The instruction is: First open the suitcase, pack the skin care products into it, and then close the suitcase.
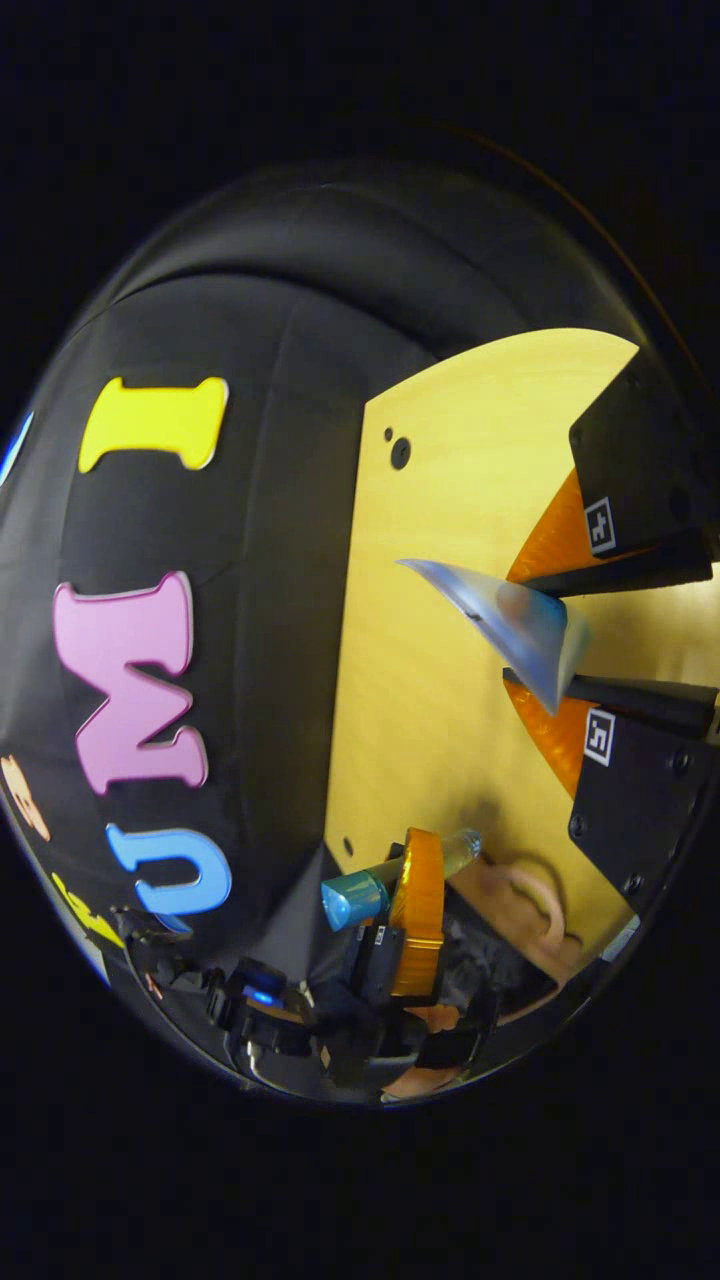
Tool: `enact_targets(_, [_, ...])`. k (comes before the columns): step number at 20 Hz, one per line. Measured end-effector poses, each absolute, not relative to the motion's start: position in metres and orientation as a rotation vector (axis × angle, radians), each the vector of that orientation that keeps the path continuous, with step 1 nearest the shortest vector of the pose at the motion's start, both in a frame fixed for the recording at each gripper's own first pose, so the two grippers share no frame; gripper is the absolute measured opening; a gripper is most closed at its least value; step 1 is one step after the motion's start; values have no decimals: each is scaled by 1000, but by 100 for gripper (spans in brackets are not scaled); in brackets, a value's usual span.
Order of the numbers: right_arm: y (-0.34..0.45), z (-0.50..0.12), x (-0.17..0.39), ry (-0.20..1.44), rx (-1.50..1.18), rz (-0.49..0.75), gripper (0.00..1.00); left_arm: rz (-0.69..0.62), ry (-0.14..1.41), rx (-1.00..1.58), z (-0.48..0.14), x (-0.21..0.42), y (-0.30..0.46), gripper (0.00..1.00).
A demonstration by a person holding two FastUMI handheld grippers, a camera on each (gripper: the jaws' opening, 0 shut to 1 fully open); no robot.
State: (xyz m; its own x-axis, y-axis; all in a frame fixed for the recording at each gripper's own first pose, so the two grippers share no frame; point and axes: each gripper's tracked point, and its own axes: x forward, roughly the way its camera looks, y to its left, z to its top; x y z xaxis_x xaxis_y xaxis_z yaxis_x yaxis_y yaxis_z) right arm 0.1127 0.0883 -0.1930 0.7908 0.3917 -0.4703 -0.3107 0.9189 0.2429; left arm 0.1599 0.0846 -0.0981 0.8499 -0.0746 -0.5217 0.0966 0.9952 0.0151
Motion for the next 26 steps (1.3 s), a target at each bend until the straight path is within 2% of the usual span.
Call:
enact_targets(5, [160, -147, 88, 478, 209, 463, 41, 38, 850, 101, -130, 46, 186, 42])
enact_targets(8, [195, -139, 73, 476, 246, 486, 41, 66, 1037, 100, -179, -7, 226, 42])
enact_targets(12, [225, -136, 49, 503, 237, 509, 41, 182, 1205, 49, -236, -15, 259, 42])
enact_targets(16, [252, -138, 28, 540, 199, 547, 41, 198, 1307, 35, -299, -23, 262, 42])
enact_targets(21, [291, -144, 12, 617, 174, 588, 41, 227, 1322, 1, -310, -20, 268, 43])
enact_targets(23, [306, -144, 7, 640, 168, 610, 41, 221, 1273, -6, -308, -14, 269, 51])
enact_targets(24, [313, -144, 6, 647, 166, 618, 41, 221, 1246, -20, -303, -14, 266, 47])
enact_targets(26, [321, -146, 5, 665, 146, 625, 41, 229, 1178, -42, -289, -17, 265, 51])
